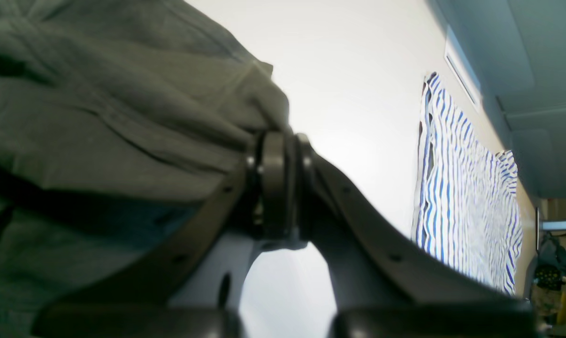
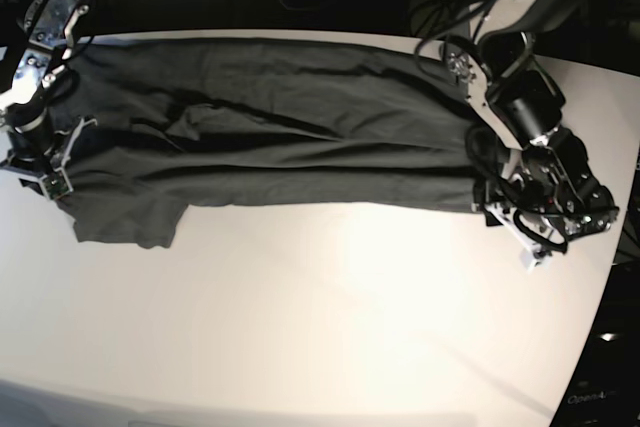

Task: Fold the T-shirt properly
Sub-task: 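Regrasp the folded side edge with the left gripper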

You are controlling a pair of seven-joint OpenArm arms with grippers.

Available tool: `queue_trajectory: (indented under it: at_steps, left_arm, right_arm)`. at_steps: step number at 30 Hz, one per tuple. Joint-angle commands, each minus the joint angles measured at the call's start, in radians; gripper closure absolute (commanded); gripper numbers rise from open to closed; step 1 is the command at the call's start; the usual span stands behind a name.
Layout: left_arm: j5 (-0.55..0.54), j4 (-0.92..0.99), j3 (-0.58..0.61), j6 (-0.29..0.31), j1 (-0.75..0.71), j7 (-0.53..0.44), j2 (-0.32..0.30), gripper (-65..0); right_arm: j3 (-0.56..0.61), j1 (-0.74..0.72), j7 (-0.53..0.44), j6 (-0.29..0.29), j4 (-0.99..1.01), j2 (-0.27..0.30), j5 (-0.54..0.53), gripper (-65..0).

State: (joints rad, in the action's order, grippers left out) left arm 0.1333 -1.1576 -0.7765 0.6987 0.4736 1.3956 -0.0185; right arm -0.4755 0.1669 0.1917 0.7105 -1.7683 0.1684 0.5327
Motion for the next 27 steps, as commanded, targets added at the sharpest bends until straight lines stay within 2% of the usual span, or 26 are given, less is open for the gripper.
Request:
queue_trajectory:
  at_steps: [1,11,18,22,27]
  left_arm:
    - [-0.011,-0.015,0.002,-0.001,0.029,0.001,-0.008,-37.1]
    - [-0.039,-0.015,0.005,-0.001,0.032,0.001,0.018,-36.4]
    - [-0.090,-0.015,0.007,-0.001,0.049,0.001,0.022,-23.0]
    - [-0.090,-0.015,0.009,-0.001,0.049,0.001,0.024,-18.8]
    - [-0.088,0.018,0.009,-0.001,0.047,0.001,0.027,-17.7]
  right_arm:
    - [-0.004,-0.010,-0.018,-0.012,-0.018,0.015,-0.010,-0.3]
    - [-0.004,-0.010,-0.018,-0.012,-0.017,0.015,-0.010,-0.3]
    - [-0.004,-0.010,-0.018,-0.012,-0.017,0.015,-0.010,-0.3]
    - [-0.004,-0.010,-0.018,-0.012,-0.017,0.015,-0.010,-0.3]
    - [-0.004,-0.010,-0.018,-0.012,-0.015,0.015,-0.010,-0.3]
